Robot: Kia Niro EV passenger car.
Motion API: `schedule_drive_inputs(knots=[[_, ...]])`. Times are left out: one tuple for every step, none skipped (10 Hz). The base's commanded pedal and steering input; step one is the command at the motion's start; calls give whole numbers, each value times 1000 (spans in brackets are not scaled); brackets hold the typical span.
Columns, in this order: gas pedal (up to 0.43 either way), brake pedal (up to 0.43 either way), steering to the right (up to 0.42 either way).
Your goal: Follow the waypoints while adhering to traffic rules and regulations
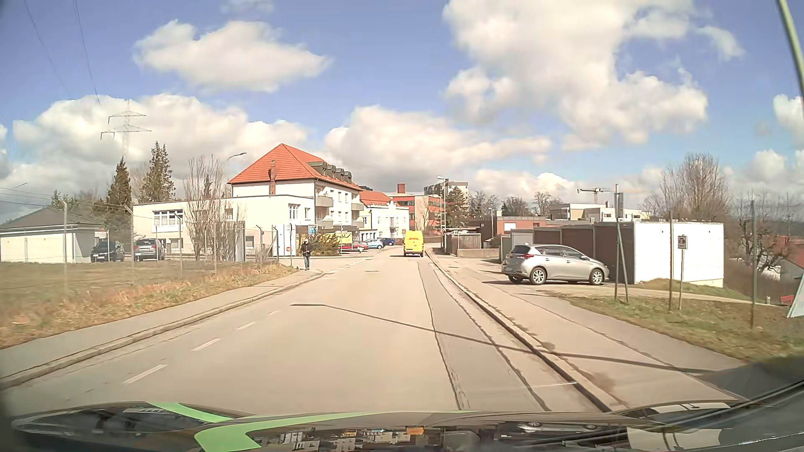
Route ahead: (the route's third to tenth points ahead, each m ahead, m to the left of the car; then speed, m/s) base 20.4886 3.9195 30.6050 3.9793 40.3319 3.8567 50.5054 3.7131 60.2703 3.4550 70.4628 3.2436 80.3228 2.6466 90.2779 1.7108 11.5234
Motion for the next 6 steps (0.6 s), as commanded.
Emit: schedule_drive_inputs(knots=[[47, 0, -14], [47, 0, -12], [47, 0, -11], [47, 0, -8], [47, 0, -7], [47, 0, -6]])
